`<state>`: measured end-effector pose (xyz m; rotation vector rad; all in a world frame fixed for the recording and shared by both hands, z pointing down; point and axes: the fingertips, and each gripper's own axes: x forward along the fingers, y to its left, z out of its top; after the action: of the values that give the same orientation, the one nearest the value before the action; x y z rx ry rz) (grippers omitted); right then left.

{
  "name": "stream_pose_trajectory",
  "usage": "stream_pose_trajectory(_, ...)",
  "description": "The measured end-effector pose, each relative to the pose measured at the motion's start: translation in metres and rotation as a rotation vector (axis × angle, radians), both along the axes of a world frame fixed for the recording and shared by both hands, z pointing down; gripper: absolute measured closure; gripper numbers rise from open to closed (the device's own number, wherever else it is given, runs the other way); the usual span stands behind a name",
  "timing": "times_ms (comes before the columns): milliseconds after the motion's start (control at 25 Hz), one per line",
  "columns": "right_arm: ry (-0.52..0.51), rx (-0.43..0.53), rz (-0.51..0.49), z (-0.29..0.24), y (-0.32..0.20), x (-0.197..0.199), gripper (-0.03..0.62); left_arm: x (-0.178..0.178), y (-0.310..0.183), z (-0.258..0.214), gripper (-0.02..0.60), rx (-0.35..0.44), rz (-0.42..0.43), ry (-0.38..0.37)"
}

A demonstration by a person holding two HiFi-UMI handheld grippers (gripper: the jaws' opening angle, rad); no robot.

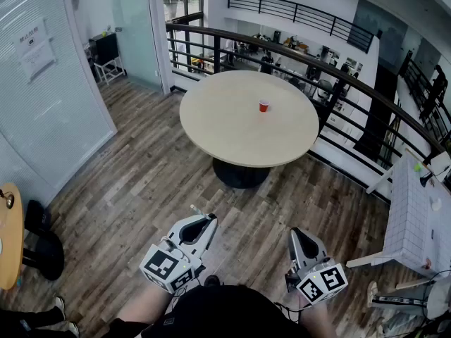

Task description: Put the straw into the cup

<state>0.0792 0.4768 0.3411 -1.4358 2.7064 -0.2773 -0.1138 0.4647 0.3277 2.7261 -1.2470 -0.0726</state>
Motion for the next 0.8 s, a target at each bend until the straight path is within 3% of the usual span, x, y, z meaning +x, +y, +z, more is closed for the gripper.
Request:
stream_pose_trajectory(520, 0.001, -0.015, 0.014, 0.006, -0.003, -0.010, 0.574, -0.008, -0.005, 0.007, 0.561, -0.007, 0.023, -0.004)
stream_pose_trajectory(800, -0.010, -0.015, -0.008, 0.003, -0.009, -0.040, 0.572, -0.032, -0.008, 0.010, 0.561, -0.006, 0.028, 0.000)
